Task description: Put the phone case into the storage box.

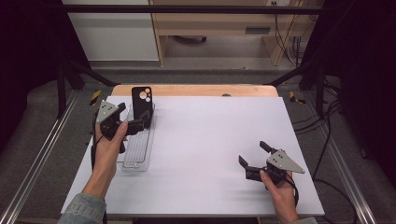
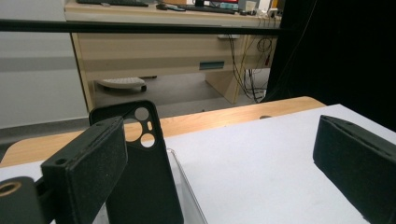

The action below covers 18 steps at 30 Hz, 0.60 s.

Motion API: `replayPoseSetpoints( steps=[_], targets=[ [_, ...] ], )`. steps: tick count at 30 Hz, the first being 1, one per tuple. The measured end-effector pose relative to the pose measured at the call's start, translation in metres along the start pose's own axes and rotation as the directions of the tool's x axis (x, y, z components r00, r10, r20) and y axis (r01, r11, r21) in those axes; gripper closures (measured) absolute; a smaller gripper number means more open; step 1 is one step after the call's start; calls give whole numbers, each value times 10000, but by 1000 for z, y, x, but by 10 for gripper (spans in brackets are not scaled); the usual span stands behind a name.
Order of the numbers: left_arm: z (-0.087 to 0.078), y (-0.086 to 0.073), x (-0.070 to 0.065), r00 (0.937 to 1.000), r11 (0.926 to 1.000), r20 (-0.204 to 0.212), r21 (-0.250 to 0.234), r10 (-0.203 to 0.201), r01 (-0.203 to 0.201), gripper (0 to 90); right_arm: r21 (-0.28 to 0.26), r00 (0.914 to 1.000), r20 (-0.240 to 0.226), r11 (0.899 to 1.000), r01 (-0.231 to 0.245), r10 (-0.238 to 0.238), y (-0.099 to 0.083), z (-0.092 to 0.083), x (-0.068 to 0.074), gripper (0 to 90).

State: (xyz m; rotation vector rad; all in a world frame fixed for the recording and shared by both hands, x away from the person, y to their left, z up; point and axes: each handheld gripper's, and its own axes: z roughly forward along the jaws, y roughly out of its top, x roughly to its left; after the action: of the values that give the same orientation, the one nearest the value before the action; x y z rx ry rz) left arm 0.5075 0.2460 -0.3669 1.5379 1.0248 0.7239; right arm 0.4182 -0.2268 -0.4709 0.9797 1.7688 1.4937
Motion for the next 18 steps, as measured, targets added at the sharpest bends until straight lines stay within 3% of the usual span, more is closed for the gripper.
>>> replayPoseSetpoints(
  steps=[9, 18],
  targets=[
    [-10, 4, -6, 9984, 9988, 502, -428, 262, -241, 19, -32, 10000, -33, 10000, -49, 49, 0, 0, 0, 40],
    [-23, 5, -11, 9986, 9988, 366, -322, 371, -360, 19, -16, 9997, -117, 9998, -211, 211, 0, -2, 0, 37]
  ],
)
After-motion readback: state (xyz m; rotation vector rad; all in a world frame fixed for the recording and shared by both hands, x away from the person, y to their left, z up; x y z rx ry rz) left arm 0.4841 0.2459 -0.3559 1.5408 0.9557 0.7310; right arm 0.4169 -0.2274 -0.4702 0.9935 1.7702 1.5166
